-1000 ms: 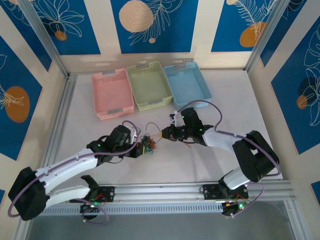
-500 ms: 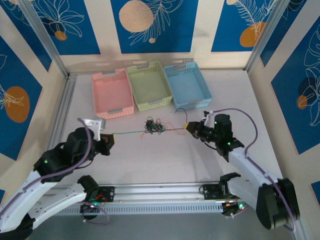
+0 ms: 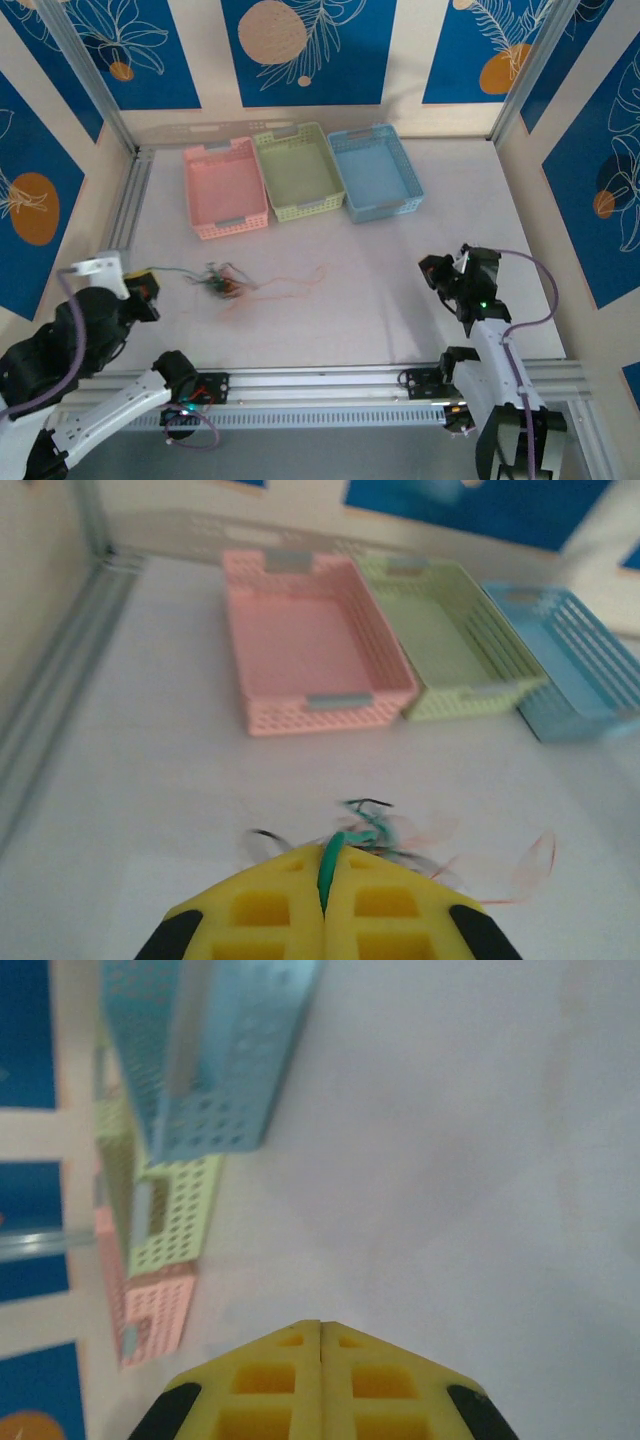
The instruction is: Untangle the cables
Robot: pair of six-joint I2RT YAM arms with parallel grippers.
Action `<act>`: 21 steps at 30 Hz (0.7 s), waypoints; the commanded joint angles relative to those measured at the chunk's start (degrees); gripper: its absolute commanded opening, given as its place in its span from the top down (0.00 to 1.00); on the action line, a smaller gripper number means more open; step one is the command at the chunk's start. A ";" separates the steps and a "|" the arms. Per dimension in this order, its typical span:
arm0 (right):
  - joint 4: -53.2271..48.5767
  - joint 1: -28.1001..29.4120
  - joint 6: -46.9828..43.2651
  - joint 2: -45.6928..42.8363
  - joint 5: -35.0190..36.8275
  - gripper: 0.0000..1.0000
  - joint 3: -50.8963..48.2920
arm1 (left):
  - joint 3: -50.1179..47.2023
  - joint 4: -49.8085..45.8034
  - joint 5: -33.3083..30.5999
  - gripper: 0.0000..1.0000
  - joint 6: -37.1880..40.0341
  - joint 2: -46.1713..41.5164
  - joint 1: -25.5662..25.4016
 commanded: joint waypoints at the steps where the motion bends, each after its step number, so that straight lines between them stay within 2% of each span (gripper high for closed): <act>1: -2.31 -3.07 -1.31 -0.63 0.44 1.00 -1.17 | 0.32 -2.66 -7.27 1.00 1.79 0.00 0.46; 4: -0.71 -3.37 -1.49 0.36 -1.28 1.00 -1.40 | -2.77 2.91 0.04 1.00 4.33 0.73 0.48; 7: 1.98 -3.19 -1.96 1.09 -3.57 1.00 -1.77 | -5.90 9.87 10.23 1.00 6.77 3.51 0.49; 11: 4.39 -1.68 -3.06 1.22 -5.38 1.00 -1.75 | -5.54 17.42 25.79 1.00 9.77 12.51 0.55; 17: 3.59 1.65 -4.17 2.03 -3.22 1.00 -0.36 | -2.96 30.63 46.08 1.00 9.89 22.97 0.43; 21: 3.53 1.84 -4.23 2.06 -3.08 1.00 -0.35 | -4.72 37.94 52.73 1.00 8.11 27.86 0.32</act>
